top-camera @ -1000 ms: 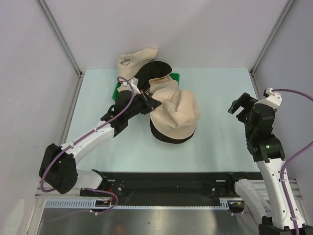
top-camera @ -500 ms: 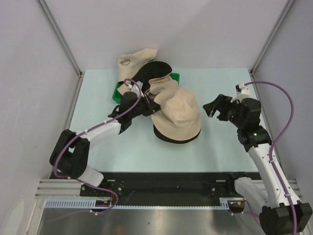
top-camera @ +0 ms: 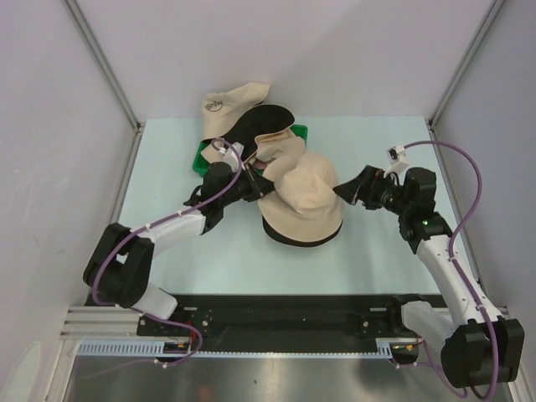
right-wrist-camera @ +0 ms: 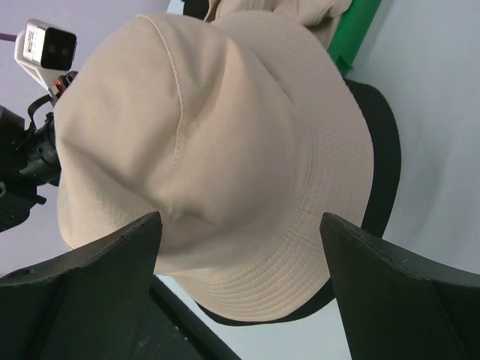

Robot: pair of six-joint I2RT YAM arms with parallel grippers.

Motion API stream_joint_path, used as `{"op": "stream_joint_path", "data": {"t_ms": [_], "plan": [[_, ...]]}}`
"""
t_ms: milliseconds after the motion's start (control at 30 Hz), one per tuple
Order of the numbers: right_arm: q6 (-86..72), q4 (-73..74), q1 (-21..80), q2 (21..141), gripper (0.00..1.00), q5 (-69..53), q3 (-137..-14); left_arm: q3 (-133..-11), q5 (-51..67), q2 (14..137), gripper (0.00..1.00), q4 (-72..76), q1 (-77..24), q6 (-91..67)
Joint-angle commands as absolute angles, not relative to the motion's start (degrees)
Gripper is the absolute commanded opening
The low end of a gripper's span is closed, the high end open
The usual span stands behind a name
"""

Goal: Stack the hats

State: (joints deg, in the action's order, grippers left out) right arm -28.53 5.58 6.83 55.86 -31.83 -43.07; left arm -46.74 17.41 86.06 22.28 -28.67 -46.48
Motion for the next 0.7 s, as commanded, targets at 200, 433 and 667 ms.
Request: {"op": "stream_joint_path", "data": {"t_ms": [200,433,667], "plan": [[-31.7,-3.5,6.3,60.6,0.92,-42.6,-41.2,-40.6,21.6,78.0,0.57,27.9,-28.1,-46.6],[-30.8,-3.3,6.4,63.4,0.82,-43.4,-42.9,-39.6,22.1,78.1,0.60,32.8,-27.2,-50.4],[-30.2,-2.0,6.6,63.3,0.66,-43.6,-43.4,-37.4,21.2,78.1,0.56,38.0,-25.7,-54.5]]}}
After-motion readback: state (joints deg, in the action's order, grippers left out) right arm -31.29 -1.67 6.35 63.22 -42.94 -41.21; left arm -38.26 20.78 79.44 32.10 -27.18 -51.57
